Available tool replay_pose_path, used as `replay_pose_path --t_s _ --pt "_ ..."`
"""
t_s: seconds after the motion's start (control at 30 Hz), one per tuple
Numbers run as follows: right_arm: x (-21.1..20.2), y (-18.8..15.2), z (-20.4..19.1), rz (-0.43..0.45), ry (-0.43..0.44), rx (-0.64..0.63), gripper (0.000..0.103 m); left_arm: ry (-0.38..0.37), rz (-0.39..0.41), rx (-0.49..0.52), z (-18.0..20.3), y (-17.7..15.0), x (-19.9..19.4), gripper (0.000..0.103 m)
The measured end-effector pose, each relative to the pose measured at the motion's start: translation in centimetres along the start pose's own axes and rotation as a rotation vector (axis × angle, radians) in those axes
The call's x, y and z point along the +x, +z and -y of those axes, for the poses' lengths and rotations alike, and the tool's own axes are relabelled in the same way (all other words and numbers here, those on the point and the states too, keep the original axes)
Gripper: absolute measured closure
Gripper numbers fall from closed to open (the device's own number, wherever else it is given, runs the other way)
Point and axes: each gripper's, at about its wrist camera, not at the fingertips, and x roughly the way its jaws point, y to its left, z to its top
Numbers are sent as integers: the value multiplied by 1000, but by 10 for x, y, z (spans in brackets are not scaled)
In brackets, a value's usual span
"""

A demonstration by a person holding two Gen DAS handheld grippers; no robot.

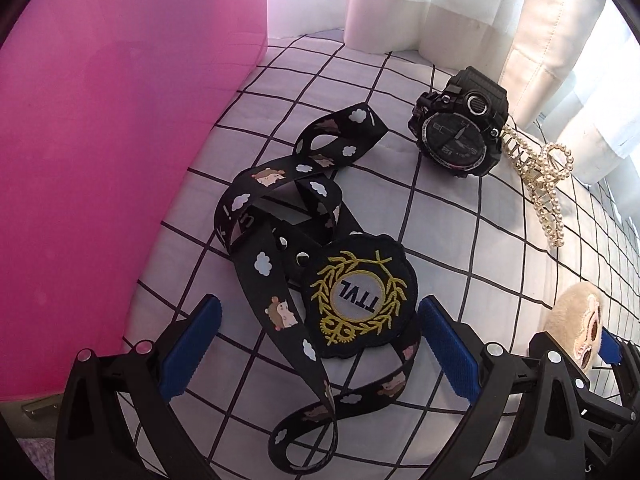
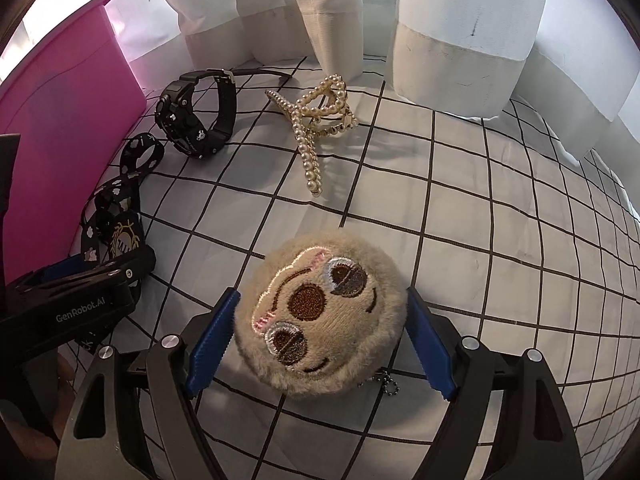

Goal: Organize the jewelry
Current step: 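Close the right gripper on the sloth keychain while the left gripper grasps the TTVL lanyard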

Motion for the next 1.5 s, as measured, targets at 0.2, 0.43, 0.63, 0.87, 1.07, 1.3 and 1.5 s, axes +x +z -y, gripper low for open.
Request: replay_pose_path --t_s 0.2,0.43,0.63,0.87,1.07,1.3,1.5 --pt "7 0 -1 1 -41 -21 25 8 24 6 2 9 6 5" --pt "15 1 -9 19 -86 -50 25 12 56 11 2 14 9 5" --pt "14 -3 -11 29 -79 -60 26 5 69 13 4 1 -1 13" --pt "7 -11 -22 45 -78 -90 44 -13 100 29 9 -8 -14 50" --pt "2 -15 -23 54 -63 -80 49 -39 94 6 6 -16 -20 50" --pt "-21 -16 -10 102 -46 -66 50 -57 93 32 7 -26 -44 79" --pt "-42 -12 -1 138 -40 -56 50 -84 132 27 8 -27 -69 79"
